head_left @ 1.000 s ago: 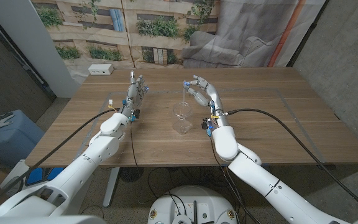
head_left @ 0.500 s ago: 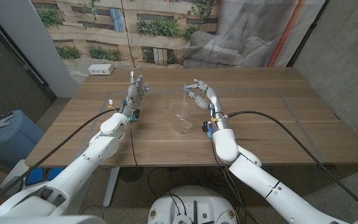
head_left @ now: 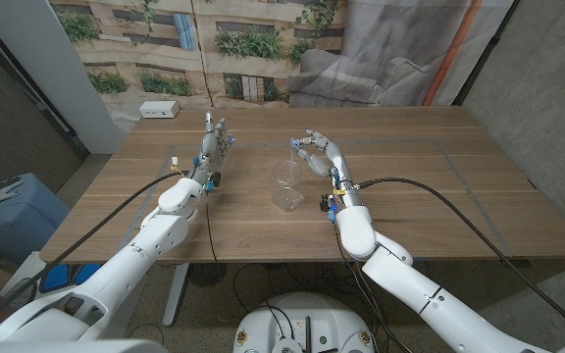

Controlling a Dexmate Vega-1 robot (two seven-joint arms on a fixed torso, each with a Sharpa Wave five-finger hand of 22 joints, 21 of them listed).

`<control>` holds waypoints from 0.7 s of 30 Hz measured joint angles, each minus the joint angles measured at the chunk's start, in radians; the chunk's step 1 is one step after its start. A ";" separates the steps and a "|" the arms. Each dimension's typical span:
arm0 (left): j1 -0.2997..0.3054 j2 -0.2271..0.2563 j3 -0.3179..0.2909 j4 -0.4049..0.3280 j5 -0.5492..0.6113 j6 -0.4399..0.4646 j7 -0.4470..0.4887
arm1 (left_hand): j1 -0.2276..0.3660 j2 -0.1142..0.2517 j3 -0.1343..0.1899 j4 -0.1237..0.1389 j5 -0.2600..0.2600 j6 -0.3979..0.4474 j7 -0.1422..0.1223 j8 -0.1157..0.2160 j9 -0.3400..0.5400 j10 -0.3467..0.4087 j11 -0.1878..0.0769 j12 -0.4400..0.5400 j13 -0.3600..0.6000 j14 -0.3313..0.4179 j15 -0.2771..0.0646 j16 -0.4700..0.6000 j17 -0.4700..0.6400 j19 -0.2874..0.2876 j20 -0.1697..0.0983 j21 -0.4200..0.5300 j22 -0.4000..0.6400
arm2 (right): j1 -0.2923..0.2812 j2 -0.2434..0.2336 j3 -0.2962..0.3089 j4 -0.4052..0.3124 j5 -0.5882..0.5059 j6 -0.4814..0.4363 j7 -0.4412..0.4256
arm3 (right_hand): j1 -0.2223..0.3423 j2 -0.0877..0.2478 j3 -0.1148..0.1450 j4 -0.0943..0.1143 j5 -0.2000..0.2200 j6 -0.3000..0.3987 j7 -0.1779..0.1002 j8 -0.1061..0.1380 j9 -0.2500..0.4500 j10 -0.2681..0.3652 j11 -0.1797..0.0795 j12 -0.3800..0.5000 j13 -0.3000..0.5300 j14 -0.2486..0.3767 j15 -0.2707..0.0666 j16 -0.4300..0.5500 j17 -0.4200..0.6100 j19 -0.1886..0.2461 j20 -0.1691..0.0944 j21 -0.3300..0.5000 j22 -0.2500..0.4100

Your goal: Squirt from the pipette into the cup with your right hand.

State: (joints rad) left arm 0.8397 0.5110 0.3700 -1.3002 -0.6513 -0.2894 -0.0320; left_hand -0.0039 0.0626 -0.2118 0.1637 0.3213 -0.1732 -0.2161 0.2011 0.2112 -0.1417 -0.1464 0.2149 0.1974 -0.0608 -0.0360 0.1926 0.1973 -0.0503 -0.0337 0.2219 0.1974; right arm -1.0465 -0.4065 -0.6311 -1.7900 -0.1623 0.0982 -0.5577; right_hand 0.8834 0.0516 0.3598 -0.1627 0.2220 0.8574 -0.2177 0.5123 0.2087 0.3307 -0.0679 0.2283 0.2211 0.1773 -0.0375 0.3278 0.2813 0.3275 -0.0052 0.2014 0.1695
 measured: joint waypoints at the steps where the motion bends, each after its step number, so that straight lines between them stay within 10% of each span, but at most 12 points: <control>1: 0.000 0.000 0.000 0.000 0.000 0.000 0.000 | 0.000 0.000 0.000 0.000 0.000 0.000 0.000 0.000 0.000 0.000 0.000 0.000 0.000 0.000 0.000 0.000 0.000 0.000 0.000 0.000 0.000 | 0.000 0.000 0.000 0.001 0.000 0.000 -0.001 | 0.000 0.000 0.000 0.000 0.000 0.000 0.000 0.000 0.000 0.000 0.000 0.000 0.000 0.000 0.000 0.000 0.000 0.000 0.000 0.000 0.000; 21: 0.000 0.000 -0.001 -0.001 0.000 0.000 -0.001 | 0.000 0.000 0.000 0.000 0.000 0.000 0.000 0.000 0.000 0.000 0.000 0.000 0.000 0.000 0.000 0.000 0.000 0.000 0.000 0.000 0.000 | -0.004 0.005 -0.003 0.030 -0.010 0.016 -0.020 | 0.000 0.000 -0.007 -0.002 0.000 0.000 0.000 -0.006 0.000 0.000 0.000 0.000 0.000 0.000 0.000 0.000 0.000 0.000 0.000 0.000 0.000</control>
State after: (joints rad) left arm 0.8400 0.5113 0.3694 -1.3007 -0.6513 -0.2893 -0.0328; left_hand -0.0039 0.0626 -0.2118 0.1637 0.3212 -0.1732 -0.2160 0.2011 0.2112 -0.1417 -0.1464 0.2149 0.1975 -0.0608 -0.0360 0.1926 0.1973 -0.0503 -0.0337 0.2219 0.1974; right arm -1.0509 -0.4012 -0.6345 -1.7600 -0.1721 0.1141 -0.5777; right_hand 0.8834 0.0516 0.3528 -0.1643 0.2217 0.8573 -0.2176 0.5064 0.2088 0.3307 -0.0679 0.2283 0.2212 0.1773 -0.0375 0.3278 0.2811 0.3275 -0.0052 0.2014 0.1695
